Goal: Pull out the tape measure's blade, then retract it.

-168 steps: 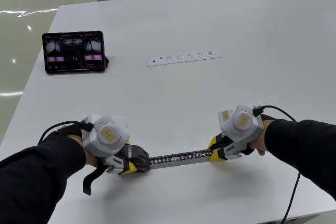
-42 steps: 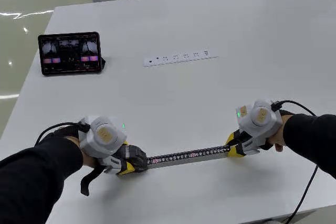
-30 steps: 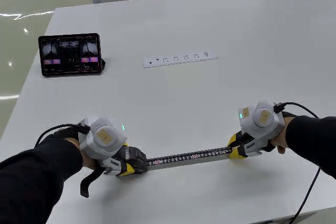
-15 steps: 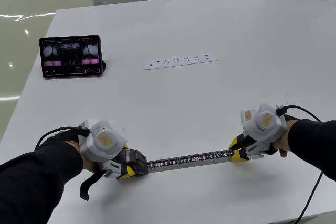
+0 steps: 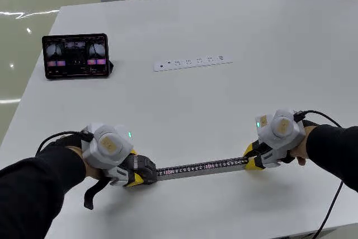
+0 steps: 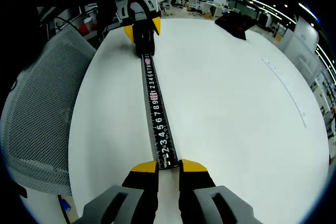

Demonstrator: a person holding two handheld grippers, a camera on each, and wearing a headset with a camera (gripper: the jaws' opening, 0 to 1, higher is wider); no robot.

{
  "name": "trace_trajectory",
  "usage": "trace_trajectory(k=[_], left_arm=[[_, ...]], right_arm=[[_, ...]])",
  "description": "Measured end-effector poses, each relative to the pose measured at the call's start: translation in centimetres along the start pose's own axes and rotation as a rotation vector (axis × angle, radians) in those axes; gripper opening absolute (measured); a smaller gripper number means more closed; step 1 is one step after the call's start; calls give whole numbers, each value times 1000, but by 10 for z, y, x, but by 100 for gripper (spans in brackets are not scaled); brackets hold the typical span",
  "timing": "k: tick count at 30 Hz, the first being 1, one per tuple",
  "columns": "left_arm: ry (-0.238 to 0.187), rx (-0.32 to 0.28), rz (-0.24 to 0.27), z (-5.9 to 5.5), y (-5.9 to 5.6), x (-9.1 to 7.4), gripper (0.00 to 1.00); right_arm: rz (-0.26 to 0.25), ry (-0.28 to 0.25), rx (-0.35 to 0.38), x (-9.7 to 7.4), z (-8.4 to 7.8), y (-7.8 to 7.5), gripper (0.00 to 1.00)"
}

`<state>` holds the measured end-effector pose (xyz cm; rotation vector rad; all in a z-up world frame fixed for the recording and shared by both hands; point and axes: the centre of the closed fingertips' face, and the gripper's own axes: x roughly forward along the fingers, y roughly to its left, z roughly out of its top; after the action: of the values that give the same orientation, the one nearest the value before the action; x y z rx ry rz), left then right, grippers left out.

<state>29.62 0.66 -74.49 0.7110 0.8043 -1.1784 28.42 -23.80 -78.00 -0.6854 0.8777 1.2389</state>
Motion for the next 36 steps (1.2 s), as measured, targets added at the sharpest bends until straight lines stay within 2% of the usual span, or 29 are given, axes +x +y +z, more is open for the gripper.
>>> trace_trajectory(k=[6, 17, 22, 26, 32, 34, 36], left_arm=[[-1, 44, -3, 2, -1, 0, 32], [-9, 59, 1, 2, 0, -1, 33], [-7, 24, 0, 2, 0, -4, 33], [10, 33, -13, 0, 0, -4, 33], [5, 30, -8, 2, 4, -10, 39], [-1, 35, -1, 4, 5, -11, 41], [-4, 26, 1, 4, 6, -14, 44]], right_arm=[[-11, 30, -30, 1, 1, 1, 11], [8, 75, -73, 1, 1, 1, 12], [7, 71, -64, 1, 0, 0, 12], [0, 60, -47, 0, 0, 0, 12], [5, 73, -61, 0, 0, 1, 13], [-7, 80, -66, -1, -1, 0, 14], [-7, 67, -61, -4, 3, 1, 15]])
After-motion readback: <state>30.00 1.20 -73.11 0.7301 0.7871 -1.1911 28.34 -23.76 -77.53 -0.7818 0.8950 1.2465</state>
